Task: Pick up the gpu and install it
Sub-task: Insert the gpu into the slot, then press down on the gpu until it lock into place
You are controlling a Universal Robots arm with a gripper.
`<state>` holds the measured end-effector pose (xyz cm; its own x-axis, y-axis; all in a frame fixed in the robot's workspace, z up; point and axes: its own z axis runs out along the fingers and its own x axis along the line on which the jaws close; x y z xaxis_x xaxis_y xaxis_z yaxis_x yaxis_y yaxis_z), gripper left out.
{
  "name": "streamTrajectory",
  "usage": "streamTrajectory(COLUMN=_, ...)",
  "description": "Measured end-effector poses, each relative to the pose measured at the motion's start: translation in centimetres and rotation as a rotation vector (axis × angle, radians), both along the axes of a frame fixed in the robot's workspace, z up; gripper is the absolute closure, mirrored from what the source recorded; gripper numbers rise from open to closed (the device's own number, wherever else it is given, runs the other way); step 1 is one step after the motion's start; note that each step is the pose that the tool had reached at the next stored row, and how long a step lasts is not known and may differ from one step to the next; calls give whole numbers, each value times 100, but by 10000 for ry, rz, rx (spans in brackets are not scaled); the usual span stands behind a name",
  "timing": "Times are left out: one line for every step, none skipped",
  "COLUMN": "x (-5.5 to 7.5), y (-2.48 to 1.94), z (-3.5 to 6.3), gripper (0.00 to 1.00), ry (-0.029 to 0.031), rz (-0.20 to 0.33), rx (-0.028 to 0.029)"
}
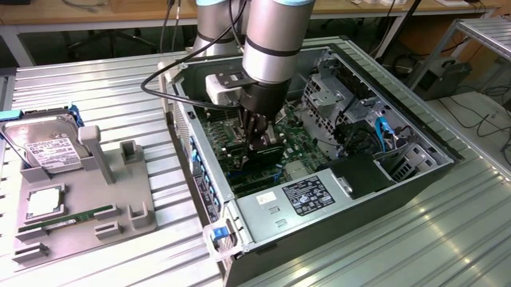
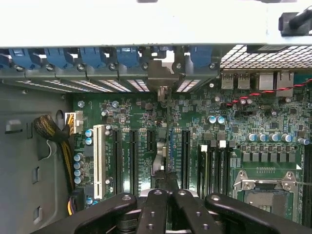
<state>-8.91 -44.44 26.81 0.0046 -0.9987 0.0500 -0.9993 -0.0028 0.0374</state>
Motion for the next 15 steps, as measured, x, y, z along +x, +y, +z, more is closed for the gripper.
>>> streamTrajectory(x=0, y=3, z=28, gripper=89, ry=-11, rz=-2, rx=25)
streamTrajectory(x=0, y=2, z=71, gripper=89, ry=-12, rz=-3, rx=21)
streamTrajectory(x=0, y=0, z=124, gripper=89, ry=-6, rz=-1, rx=9)
streamTrajectory(x=2, y=0, z=174, gripper=89, ry=-3, rz=0, rx=3)
streamTrajectory(x=2, y=0, z=215, gripper=89, ry=-5, rz=1, rx=7)
streamTrajectory(x=2, y=-1, z=262, gripper=89, ry=-3, rz=-1, rx=2)
streamTrajectory(x=3, y=-1, z=292, gripper=89, ry=-2, rz=0, rx=1)
streamTrajectory(x=3, y=0, z=296, gripper=89, ry=-2, rz=0, rx=3)
streamTrajectory(x=3, y=0, z=295, gripper=89, ry=-3, rz=0, rx=5)
streamTrajectory(x=3, y=-1, z=295, gripper=89, ry=-4, rz=1, rx=5)
streamTrajectory(x=3, y=-1, z=295, gripper=89, ry=-3, rz=1, rx=5)
streamTrajectory(x=2, y=-1, z=296, gripper=89, ry=-3, rz=1, rx=4)
streamTrajectory(x=3, y=-1, z=296, gripper=89, ry=-3, rz=1, rx=4)
streamTrajectory(x=3, y=-1, z=296, gripper=89, ry=-3, rz=1, rx=4)
streamTrajectory(x=2, y=-1, z=296, gripper=89, ry=-3, rz=1, rx=4)
